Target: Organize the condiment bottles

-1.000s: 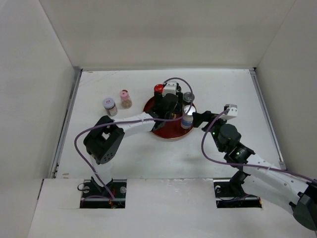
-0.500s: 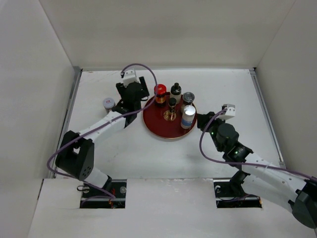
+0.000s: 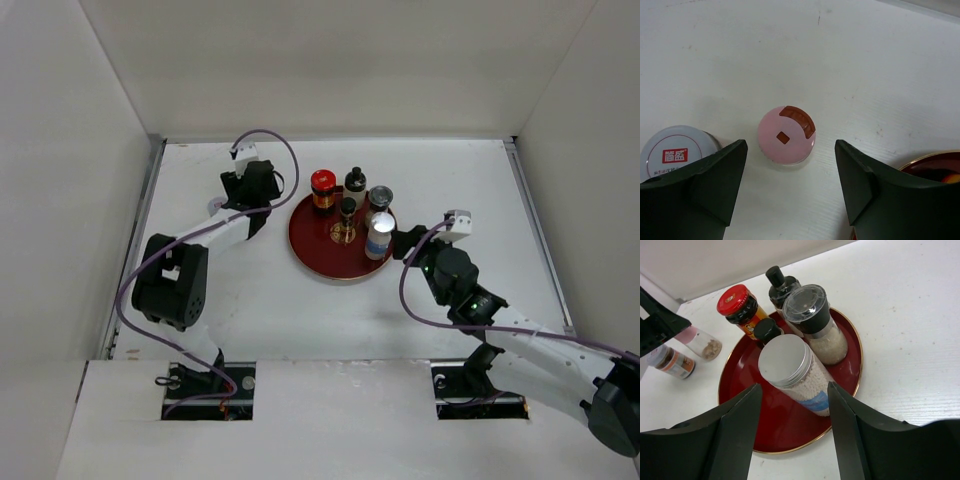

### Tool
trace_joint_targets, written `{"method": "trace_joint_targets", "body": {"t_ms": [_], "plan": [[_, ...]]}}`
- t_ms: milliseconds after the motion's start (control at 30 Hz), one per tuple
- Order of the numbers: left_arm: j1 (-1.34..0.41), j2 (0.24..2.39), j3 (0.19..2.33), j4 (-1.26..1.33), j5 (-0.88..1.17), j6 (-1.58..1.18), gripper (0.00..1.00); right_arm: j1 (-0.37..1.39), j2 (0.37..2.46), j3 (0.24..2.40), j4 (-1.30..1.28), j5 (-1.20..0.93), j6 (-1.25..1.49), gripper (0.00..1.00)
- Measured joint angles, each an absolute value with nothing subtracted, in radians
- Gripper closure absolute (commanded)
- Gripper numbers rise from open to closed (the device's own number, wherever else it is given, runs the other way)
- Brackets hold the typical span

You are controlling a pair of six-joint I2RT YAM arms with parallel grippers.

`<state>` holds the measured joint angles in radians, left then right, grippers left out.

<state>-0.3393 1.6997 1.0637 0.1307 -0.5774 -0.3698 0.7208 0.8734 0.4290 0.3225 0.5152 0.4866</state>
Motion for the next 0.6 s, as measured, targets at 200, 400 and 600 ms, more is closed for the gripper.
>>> {"method": "trace_joint_targets", "body": {"t_ms": [200,400,600], "plan": [[-0.318,1.758,1.122,0.123,-0.563,-0.368,0.48,0.721,0.873,0.429,0.323,0.515,0.487,0.37],[-0.303,1.77,1.138,0.121,-0.563,-0.368,0.47,0.721,0.87,0.429,0.323,0.515,0.487,0.37],[-0.305,1.78,1.138,0.118,-0.558,-0.368,0.5,0.721,0.864,0.429,0.322,0.515,0.487,0.37]]}}
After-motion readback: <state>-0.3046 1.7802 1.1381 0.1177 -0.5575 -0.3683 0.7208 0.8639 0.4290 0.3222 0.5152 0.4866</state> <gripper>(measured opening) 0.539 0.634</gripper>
